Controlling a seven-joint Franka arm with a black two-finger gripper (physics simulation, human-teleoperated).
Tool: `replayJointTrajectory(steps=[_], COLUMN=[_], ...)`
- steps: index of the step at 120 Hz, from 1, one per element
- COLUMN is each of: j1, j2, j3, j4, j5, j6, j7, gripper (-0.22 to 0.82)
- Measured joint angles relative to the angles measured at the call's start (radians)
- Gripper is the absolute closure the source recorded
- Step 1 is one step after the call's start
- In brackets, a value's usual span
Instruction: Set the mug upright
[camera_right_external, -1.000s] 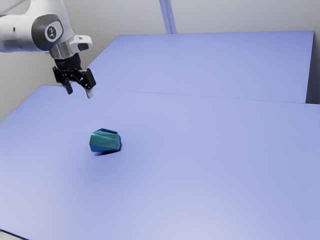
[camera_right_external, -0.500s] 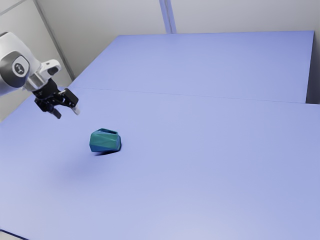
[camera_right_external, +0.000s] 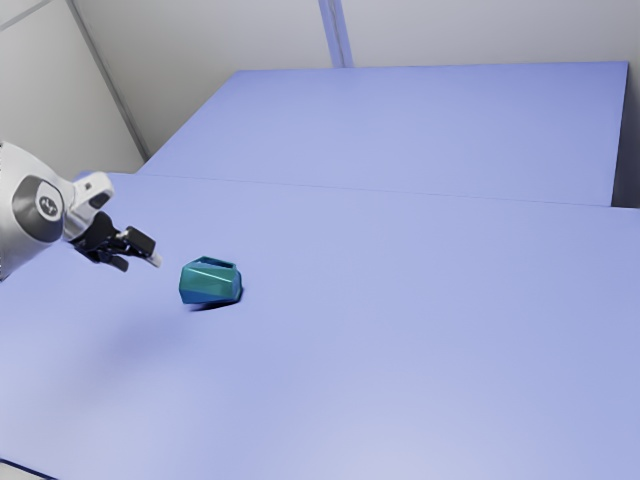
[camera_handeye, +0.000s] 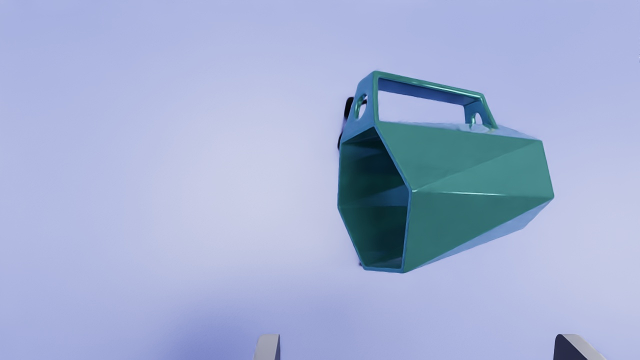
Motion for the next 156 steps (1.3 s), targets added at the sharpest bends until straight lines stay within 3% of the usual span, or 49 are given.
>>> replayJointTrajectory(steps=[41,68,85,114,156], j1=[-0.016,-0.027,-0.028,-0.028,-0.036], j2=[0.087,0.077,0.071,0.071,0.073], j3=[-0.001,-0.001,-0.001,-0.001,-0.005], j4=[-0.078,-0.126,-0.138,-0.139,-0.14], j5=[-0.175,-0.321,-0.509,-0.615,-0.944], j6=[0.204,0.269,0.289,0.301,0.262], j7=[0.305,0.438,0.559,0.743,0.977], gripper=[0.01,0.02,0.03,0.03,0.03])
